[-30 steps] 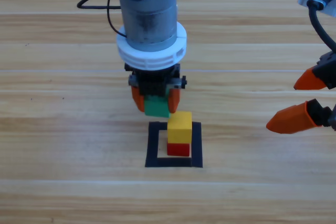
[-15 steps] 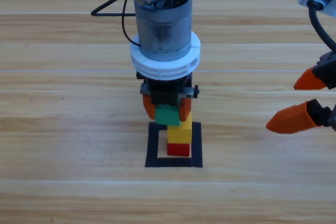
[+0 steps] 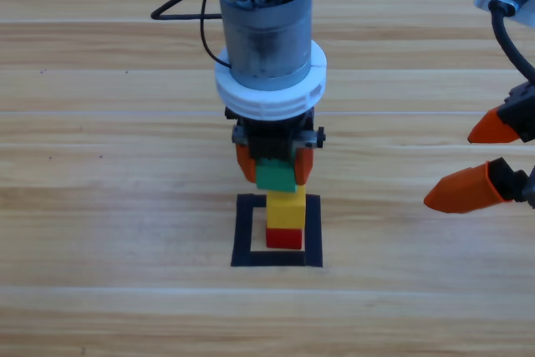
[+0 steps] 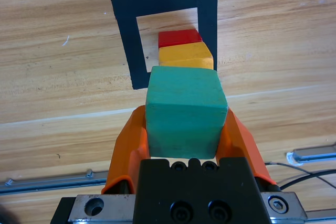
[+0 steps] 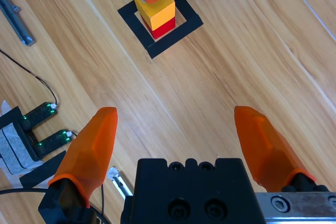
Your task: Stack the blocks in the rectangular block: red at the bottom, yellow in the middle, green on top
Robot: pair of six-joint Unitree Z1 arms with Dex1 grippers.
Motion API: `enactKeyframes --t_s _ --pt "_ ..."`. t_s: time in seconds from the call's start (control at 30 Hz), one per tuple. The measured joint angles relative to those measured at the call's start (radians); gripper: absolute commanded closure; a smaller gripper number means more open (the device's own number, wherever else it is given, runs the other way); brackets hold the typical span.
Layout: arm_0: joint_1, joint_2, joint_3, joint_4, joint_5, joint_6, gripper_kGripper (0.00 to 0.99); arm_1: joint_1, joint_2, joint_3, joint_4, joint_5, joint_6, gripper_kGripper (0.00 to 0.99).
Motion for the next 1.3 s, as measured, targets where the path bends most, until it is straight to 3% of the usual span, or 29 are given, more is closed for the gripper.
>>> enactKeyframes --t_s 1.3 --pt "-0.022 0.016 -0.007 0.000 0.000 -0.013 0.990 0.000 0.000 0.000 0.000 0.000 0.000 0.007"
